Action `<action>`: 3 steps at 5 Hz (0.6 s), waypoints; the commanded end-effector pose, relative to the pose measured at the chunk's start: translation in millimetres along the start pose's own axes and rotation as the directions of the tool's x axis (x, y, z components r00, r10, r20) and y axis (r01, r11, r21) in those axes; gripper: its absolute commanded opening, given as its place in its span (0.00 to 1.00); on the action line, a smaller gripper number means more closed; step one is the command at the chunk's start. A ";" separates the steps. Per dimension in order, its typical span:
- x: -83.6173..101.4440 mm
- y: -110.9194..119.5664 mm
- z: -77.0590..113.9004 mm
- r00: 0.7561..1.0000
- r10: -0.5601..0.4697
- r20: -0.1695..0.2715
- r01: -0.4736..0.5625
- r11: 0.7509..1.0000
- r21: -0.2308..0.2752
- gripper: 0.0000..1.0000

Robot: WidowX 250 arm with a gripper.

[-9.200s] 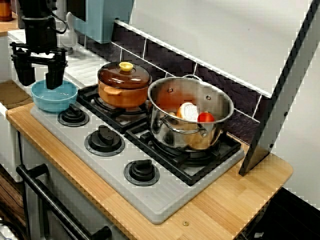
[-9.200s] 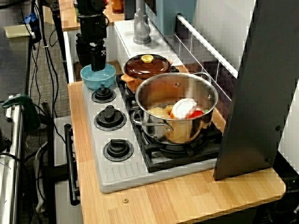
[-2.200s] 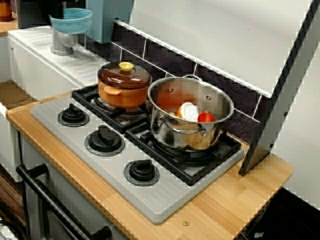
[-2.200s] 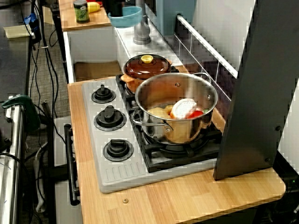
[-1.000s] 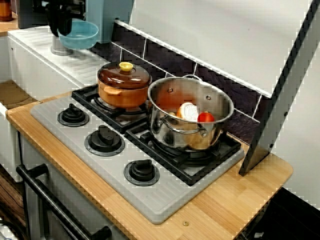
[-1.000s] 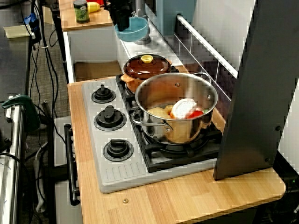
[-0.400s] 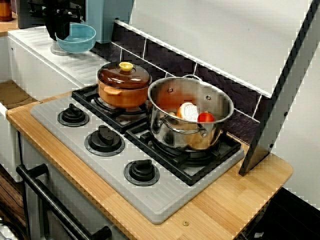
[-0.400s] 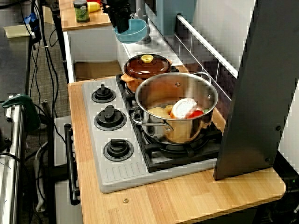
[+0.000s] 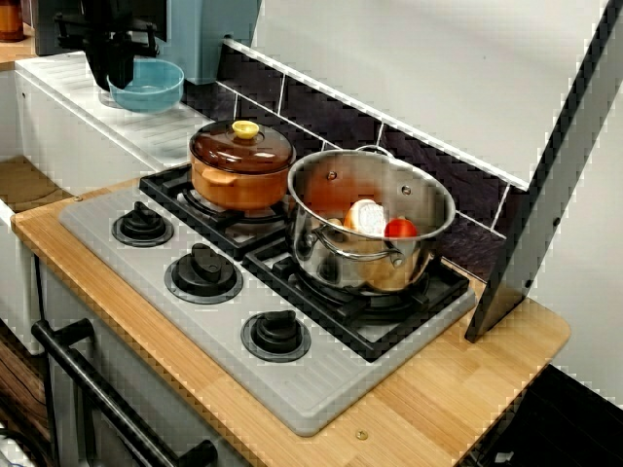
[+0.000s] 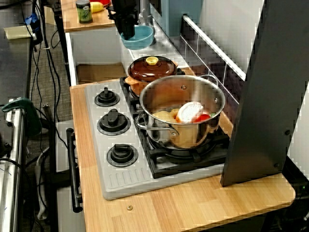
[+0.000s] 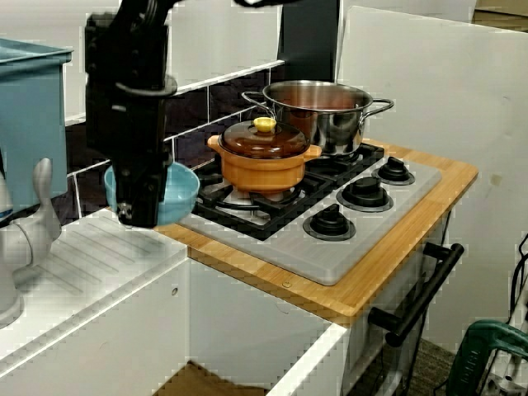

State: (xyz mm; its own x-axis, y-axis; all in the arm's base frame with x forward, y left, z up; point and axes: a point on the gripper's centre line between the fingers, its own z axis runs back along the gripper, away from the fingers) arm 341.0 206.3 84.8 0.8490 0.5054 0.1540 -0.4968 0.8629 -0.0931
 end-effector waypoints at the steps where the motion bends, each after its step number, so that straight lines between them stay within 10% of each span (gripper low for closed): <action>1: 8.2 2.9 11.9 0.998 0.016 0.053 -0.016 1.000 0.007 0.00; 3: 4.3 -0.5 6.5 0.998 0.011 0.062 -0.011 1.000 0.002 0.00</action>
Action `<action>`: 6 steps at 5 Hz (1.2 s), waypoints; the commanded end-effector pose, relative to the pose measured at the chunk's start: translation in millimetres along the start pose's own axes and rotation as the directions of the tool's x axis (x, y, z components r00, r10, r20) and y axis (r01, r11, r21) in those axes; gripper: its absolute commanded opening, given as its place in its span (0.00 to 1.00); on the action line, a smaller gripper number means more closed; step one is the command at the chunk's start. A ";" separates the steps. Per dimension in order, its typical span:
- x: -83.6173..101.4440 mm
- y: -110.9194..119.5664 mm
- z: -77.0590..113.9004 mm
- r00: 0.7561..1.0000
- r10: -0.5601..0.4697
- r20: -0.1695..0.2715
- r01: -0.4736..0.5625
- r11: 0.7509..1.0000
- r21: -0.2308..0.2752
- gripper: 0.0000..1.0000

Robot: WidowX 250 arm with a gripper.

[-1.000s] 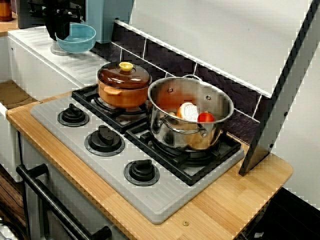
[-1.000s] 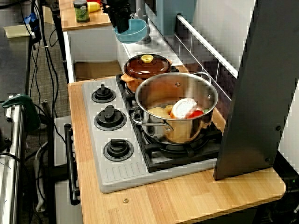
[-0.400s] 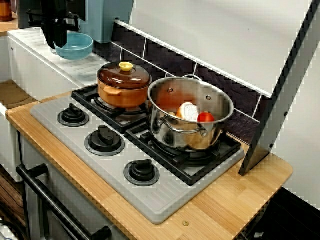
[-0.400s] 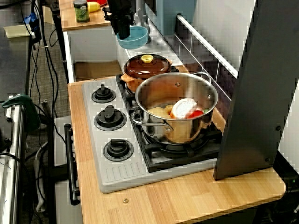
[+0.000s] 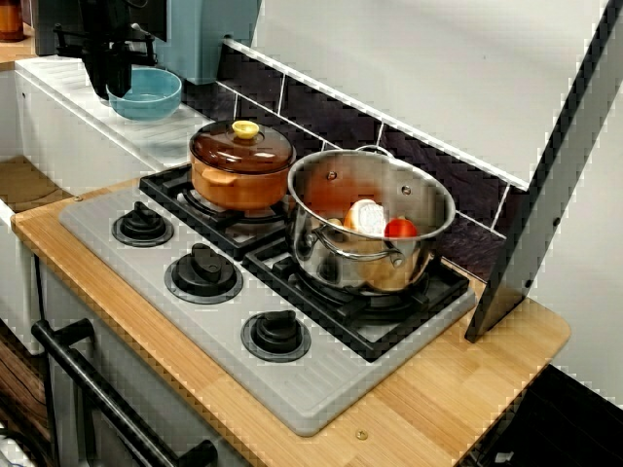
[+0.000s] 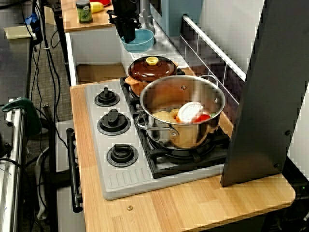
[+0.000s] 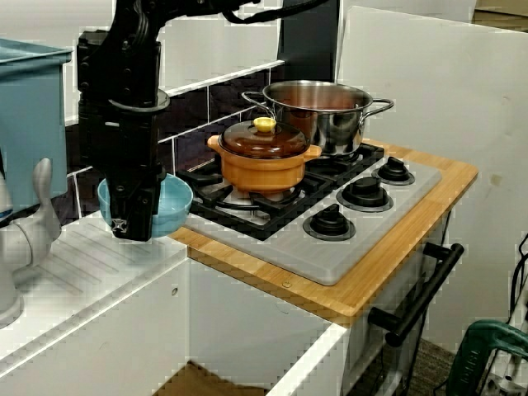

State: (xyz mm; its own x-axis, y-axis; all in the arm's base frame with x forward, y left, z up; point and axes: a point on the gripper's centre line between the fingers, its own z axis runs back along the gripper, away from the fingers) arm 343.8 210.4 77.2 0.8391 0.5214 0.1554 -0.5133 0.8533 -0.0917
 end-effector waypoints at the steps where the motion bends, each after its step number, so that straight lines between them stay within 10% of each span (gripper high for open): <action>1: -0.8 -4.5 10.9 0.998 -0.005 0.059 0.005 1.000 -0.001 0.00; 6: 2.2 -8.3 3.2 1.000 0.008 -0.023 -0.006 0.998 0.060 0.00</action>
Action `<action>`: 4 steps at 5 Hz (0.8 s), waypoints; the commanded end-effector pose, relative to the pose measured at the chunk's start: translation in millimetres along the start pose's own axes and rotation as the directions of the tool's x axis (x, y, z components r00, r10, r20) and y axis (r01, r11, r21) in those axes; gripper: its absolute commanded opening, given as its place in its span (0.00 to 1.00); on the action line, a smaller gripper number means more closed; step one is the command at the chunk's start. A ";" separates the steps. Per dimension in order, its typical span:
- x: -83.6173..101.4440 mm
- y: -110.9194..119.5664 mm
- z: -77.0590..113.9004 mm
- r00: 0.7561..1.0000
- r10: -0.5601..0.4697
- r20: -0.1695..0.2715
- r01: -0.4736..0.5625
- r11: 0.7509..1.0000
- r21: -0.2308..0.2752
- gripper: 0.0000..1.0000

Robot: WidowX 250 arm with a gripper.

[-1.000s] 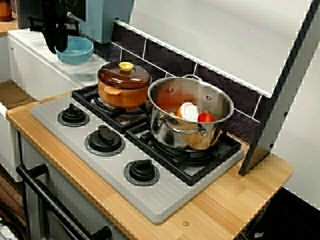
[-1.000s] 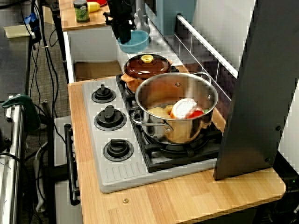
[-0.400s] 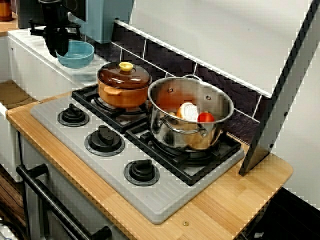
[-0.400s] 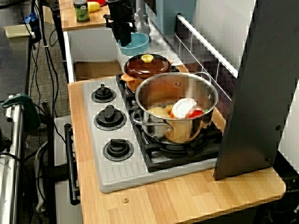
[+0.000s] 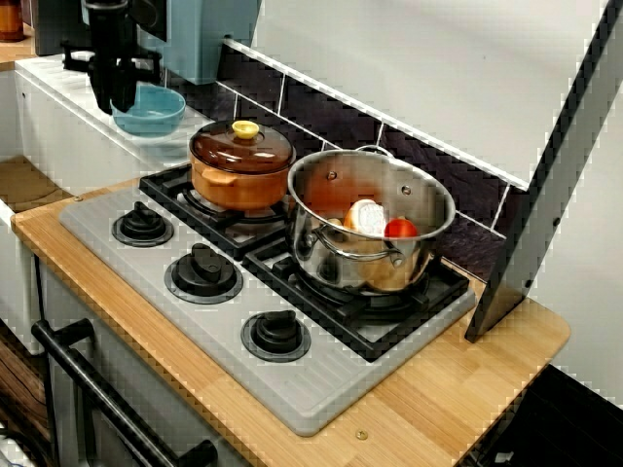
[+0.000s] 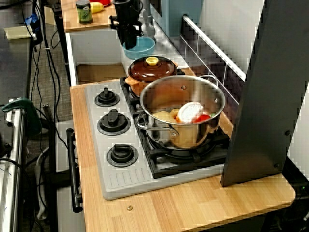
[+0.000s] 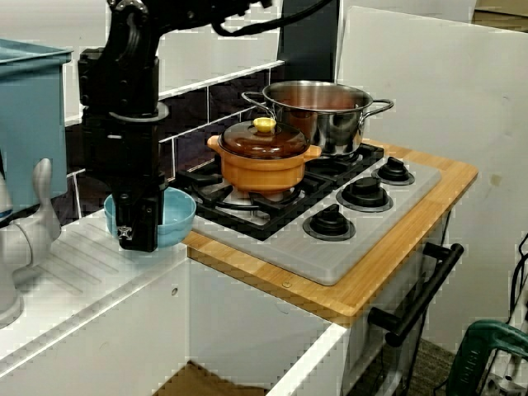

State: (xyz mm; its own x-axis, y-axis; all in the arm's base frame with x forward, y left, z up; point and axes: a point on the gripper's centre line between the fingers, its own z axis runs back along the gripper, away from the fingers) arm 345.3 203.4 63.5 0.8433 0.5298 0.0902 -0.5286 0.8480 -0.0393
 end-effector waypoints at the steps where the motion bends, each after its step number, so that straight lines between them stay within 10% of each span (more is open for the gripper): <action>1: 6.1 -2.4 17.3 0.999 0.004 0.044 -0.004 1.000 0.014 0.00; 3: 7.2 -2.4 17.0 0.999 -0.002 0.044 0.001 1.000 0.016 0.00; 4: 7.8 -2.4 17.0 0.999 -0.004 0.039 0.004 1.000 0.016 1.00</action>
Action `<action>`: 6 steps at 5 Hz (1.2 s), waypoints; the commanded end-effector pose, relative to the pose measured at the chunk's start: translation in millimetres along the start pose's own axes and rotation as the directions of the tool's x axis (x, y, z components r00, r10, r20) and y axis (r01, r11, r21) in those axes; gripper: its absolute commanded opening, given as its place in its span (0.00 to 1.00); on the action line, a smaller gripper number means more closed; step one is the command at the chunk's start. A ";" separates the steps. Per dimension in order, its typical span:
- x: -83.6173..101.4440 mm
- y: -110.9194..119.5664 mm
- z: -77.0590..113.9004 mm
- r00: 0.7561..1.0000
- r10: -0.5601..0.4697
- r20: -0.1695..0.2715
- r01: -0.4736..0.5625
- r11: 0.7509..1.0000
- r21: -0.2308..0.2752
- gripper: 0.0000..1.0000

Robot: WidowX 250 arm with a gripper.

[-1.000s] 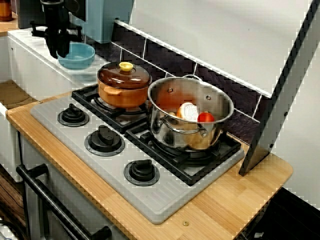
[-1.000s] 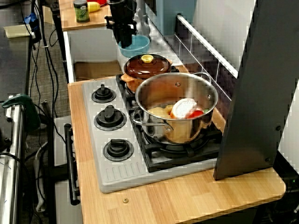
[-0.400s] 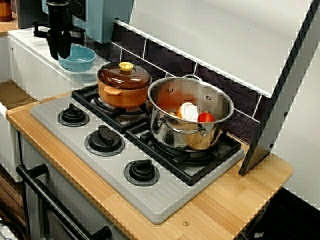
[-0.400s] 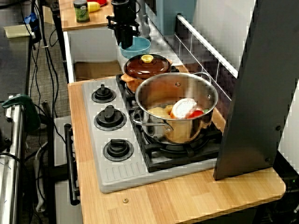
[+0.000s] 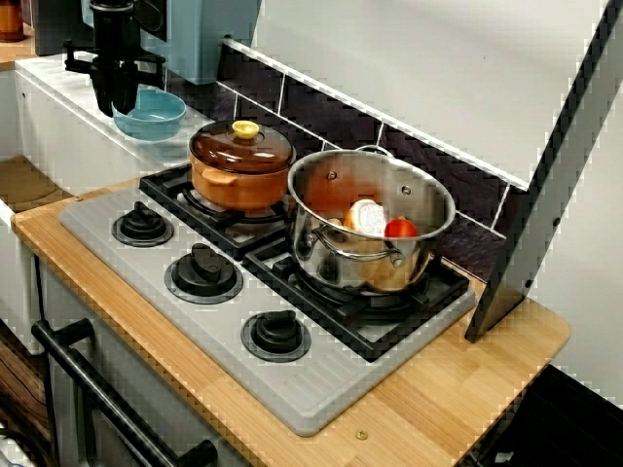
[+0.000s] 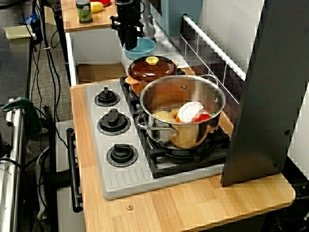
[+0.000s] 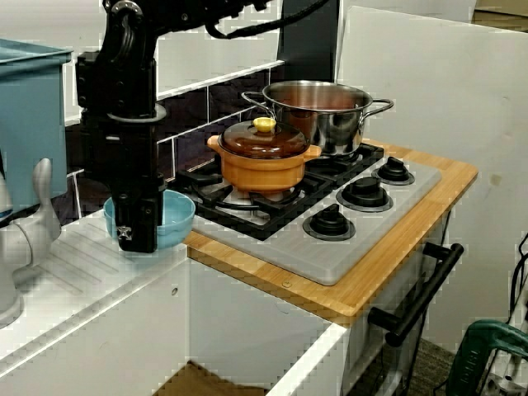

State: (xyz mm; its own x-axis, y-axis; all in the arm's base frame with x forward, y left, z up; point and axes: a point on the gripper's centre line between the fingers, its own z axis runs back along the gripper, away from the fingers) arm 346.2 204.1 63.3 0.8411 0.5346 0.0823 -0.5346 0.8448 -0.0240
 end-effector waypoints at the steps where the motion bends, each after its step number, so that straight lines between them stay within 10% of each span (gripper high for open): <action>1: 6.2 -2.0 17.2 0.999 -0.007 0.046 0.007 1.000 -0.004 1.00; 6: 4.3 -2.0 18.6 0.999 -0.007 0.046 0.007 1.000 -0.003 1.00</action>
State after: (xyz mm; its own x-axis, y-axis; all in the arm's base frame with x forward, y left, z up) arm 345.9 202.9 60.3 0.8434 0.5333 0.0655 -0.5326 0.8458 -0.0291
